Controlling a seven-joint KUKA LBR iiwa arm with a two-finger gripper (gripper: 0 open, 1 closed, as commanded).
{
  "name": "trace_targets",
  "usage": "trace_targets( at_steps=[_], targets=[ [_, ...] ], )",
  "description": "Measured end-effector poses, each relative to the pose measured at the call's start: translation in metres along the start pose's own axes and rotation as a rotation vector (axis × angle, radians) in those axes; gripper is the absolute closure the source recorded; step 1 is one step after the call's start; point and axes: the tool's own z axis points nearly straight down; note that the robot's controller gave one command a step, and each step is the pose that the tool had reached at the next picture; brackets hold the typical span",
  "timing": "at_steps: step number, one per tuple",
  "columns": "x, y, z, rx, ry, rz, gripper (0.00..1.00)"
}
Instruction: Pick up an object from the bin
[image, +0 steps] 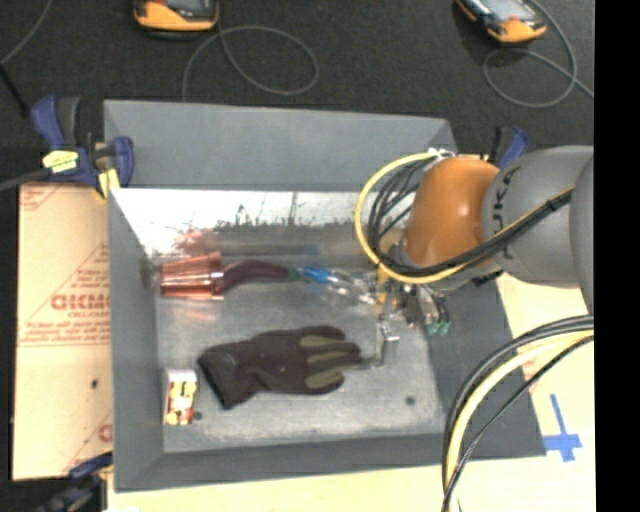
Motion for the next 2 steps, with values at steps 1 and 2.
trace_targets(
  at_steps=[1,2],
  targets=[
    [0.028,0.011,0.006,0.008,-0.008,-0.153,0.0],
    [0.056,0.037,0.009,0.001,0.0,-0.009,0.0]
  ],
)
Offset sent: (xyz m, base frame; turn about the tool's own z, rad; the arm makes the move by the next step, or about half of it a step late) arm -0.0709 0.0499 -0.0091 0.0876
